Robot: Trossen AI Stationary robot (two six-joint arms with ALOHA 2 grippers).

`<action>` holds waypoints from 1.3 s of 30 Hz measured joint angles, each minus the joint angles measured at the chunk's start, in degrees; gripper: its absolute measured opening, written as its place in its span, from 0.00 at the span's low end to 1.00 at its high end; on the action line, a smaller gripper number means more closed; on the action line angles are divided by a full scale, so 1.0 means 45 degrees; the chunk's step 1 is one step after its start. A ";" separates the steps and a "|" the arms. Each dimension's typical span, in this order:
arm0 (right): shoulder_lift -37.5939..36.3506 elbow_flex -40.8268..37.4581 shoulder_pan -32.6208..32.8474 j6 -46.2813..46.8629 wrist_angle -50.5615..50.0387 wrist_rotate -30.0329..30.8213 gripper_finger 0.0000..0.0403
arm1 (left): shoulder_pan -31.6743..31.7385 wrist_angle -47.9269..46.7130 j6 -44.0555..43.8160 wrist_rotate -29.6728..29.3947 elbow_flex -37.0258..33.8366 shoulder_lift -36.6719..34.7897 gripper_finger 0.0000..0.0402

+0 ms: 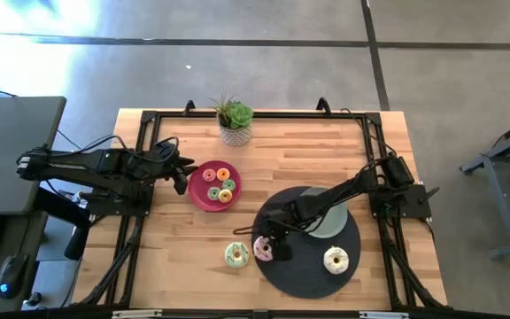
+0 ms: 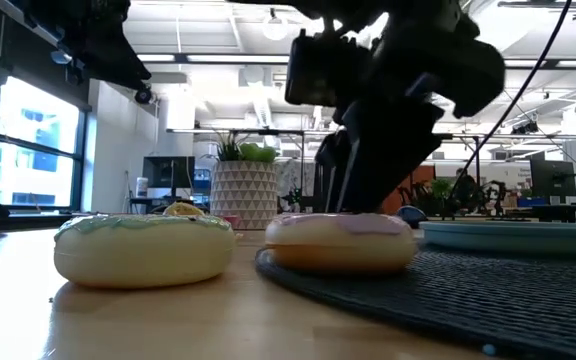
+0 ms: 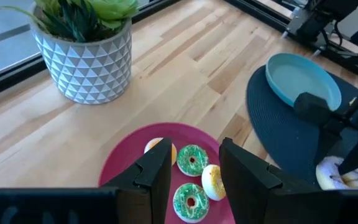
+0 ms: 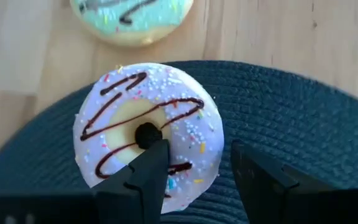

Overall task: Pick & Place donuts
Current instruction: Put the large purple donut on the blue plate

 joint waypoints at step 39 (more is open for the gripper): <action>-0.8669 -0.7142 -0.2579 0.4860 -0.3804 0.2269 0.01 | 0.0000 0.0024 -0.0058 -0.0441 0.0000 -0.0010 0.32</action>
